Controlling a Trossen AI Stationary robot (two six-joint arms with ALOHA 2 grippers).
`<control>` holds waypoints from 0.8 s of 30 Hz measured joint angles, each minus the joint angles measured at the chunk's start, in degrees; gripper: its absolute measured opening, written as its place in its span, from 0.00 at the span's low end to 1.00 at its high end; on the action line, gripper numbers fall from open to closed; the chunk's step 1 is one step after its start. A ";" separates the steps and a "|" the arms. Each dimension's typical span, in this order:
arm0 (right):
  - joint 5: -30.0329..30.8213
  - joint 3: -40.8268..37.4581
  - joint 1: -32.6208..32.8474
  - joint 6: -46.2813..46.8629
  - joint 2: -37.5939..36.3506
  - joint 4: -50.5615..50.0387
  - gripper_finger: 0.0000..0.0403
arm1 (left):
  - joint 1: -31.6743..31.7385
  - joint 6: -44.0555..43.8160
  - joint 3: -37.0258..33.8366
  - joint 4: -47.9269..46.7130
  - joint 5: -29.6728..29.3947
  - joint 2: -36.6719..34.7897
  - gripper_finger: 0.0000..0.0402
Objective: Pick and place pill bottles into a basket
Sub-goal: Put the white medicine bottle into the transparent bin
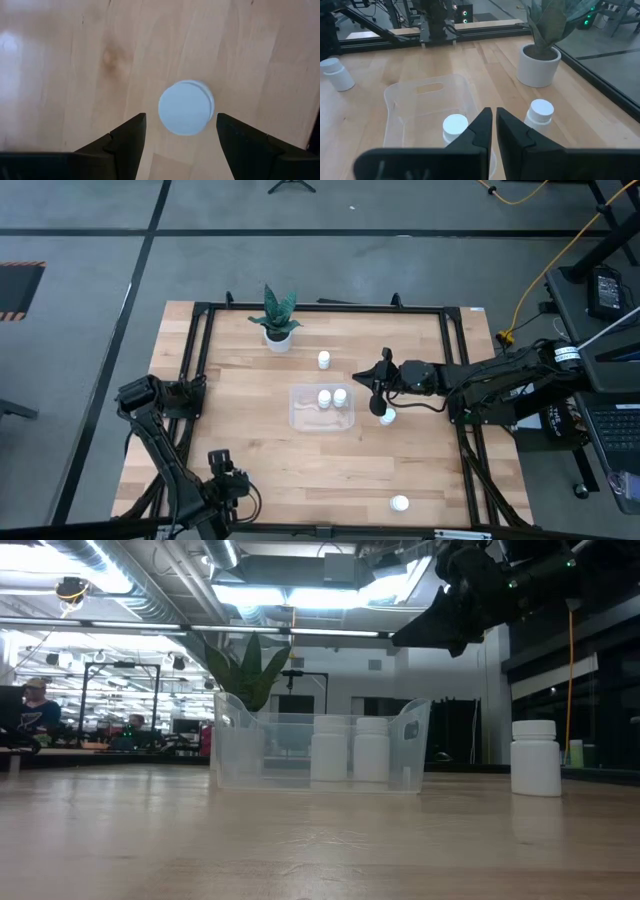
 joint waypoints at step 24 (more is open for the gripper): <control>-1.04 0.00 0.00 1.31 0.00 -0.50 0.07 | 2.62 3.68 0.02 1.41 3.15 0.00 0.59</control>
